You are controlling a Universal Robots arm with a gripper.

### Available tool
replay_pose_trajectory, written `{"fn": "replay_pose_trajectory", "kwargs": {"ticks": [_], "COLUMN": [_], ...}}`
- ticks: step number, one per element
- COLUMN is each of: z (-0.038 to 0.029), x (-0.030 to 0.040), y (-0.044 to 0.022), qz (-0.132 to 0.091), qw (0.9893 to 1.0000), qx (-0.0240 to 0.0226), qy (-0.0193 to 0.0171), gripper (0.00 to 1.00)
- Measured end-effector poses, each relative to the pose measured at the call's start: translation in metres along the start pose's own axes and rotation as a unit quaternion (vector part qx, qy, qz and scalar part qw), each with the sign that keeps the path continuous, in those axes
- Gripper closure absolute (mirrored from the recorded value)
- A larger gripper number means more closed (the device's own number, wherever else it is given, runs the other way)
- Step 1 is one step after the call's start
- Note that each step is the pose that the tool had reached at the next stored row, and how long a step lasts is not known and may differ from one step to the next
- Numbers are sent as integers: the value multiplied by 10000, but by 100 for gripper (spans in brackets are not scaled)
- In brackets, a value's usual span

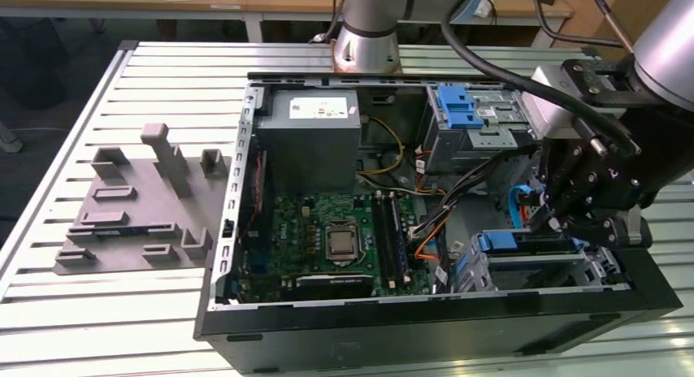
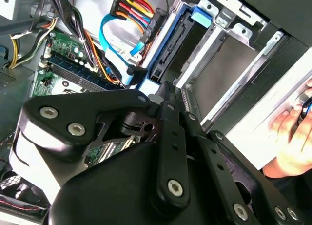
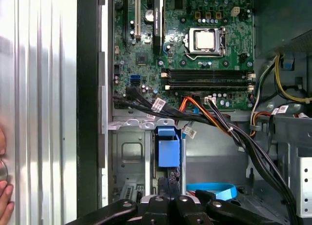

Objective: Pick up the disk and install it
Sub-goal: 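Insert the first disk wire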

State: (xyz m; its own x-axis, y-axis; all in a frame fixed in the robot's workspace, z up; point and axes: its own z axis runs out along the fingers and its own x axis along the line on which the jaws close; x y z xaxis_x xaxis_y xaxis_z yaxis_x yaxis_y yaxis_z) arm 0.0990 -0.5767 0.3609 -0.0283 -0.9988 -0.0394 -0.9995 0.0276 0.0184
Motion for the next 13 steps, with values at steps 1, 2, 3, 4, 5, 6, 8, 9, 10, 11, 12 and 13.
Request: {"fn": "replay_pose_trajectory", "kwargs": {"ticks": [1,2,3,4,5,6,8,9,10,11,12,13], "z": [0,0,0,0,-1,-1,-1,-1,-1,-1,-1,-1], "x": [-7,-15,-23,-31,-38,-45,-55,-60,-64,-67,-70,-72], "y": [-13,-33,-58,-86,-112,-135,-168,-181,-192,-204,-212,-218], "qz": [1,1,1,1,1,1,0,1,0,0,0,0], "qw": [10000,10000,10000,10000,10000,10000,10000,10000,10000,10000,10000,10000], "qx": [0,0,0,0,0,0,0,0,0,0,0,0], "qy": [1,1,0,0,0,1,0,-1,-1,-2,-5,-10], "gripper": [89,89,89,89,89,89,89,89,89,89,89,89]}}
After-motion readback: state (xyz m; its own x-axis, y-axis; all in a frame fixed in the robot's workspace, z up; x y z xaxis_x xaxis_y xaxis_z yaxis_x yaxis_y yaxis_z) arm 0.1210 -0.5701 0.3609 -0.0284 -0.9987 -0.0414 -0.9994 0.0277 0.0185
